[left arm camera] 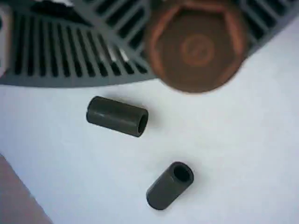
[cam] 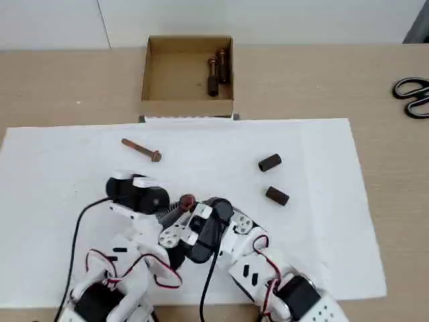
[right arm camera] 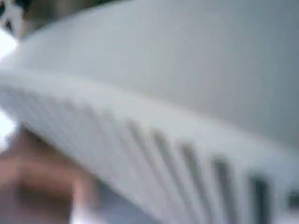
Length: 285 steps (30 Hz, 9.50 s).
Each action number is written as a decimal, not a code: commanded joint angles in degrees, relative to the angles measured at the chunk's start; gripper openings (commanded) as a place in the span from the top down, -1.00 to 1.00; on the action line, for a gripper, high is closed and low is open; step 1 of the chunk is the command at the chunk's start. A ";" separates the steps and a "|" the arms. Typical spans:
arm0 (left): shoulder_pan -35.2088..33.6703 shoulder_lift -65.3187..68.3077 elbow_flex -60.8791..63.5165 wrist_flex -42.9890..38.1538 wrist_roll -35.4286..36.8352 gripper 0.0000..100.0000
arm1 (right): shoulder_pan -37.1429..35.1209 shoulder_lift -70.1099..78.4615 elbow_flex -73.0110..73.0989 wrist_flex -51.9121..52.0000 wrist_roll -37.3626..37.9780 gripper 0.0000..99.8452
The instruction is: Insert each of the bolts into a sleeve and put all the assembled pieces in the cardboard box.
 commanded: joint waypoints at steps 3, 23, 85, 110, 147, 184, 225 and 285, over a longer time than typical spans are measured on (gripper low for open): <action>0.62 0.18 0.13 2.46 0.09 0.57 | 0.57 -1.19 -1.49 -1.71 0.18 1.00; -8.79 0.44 -8.84 2.46 -8.62 0.56 | 0.57 -1.19 -0.09 -2.07 0.18 1.00; -37.27 0.44 14.20 -12.40 -20.04 0.99 | 30.37 94.64 -83.25 -8.31 -12.84 1.00; -37.36 0.44 14.20 -12.40 -20.04 0.99 | 24.57 153.19 -144.35 -2.15 -7.74 0.91; -37.63 0.44 14.20 -12.40 -19.78 0.99 | 30.55 146.95 -160.70 53.67 -4.31 0.96; -37.71 0.44 14.20 -12.04 -19.78 0.99 | 35.12 90.42 -66.02 38.11 27.87 0.69; -37.71 0.44 14.20 -12.04 -19.87 0.99 | 39.87 110.64 -72.18 31.43 29.36 0.98; -35.96 112.62 -88.40 16.97 -76.13 0.78 | 50.68 60.44 -50.99 51.21 14.33 0.99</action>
